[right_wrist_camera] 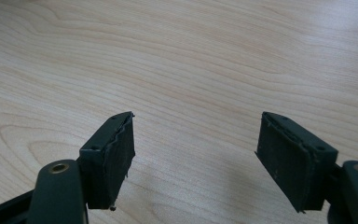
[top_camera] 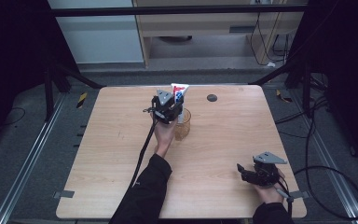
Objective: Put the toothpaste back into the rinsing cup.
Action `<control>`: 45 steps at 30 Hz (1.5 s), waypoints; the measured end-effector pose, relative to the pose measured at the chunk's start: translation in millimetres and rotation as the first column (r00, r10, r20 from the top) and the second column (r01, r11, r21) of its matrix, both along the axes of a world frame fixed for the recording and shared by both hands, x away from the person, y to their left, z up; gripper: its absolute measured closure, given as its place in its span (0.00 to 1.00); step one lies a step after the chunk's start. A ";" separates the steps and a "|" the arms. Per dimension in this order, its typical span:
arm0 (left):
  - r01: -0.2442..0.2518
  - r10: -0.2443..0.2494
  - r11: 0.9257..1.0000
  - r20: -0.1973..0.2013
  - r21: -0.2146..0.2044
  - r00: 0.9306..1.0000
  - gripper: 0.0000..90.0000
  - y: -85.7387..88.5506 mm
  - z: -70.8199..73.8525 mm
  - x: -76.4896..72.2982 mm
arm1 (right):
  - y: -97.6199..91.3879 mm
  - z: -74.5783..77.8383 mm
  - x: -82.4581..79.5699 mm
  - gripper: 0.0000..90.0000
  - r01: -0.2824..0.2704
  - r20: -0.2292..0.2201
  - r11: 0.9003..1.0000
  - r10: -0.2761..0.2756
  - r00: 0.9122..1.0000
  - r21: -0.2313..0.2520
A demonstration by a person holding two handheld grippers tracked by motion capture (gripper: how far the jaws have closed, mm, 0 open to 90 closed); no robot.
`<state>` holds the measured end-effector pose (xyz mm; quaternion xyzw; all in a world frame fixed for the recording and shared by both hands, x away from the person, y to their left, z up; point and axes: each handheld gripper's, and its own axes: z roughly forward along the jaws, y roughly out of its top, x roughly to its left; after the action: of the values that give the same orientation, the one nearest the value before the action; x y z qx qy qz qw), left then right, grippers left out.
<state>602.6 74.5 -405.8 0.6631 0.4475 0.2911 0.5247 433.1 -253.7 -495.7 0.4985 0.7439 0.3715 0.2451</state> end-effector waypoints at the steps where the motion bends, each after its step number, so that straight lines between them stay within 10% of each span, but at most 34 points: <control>1: 0.002 -0.002 1.000 -0.003 0.003 1.000 0.78 0.1 -1.9 -0.1 | 0.0 -0.1 0.0 0.30 0.000 0.000 1.000 0.000 1.000 -0.001; 45: 0.047 -0.043 0.998 -0.088 0.038 0.995 0.72 6.2 -41.6 -13.9 | 1.7 -1.3 1.0 0.30 -0.004 -0.001 1.000 0.004 1.000 -0.018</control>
<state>588.7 80.7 -447.4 0.6952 0.4490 0.2590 0.4979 434.2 -252.0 -497.1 0.4950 0.7484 0.3648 0.2484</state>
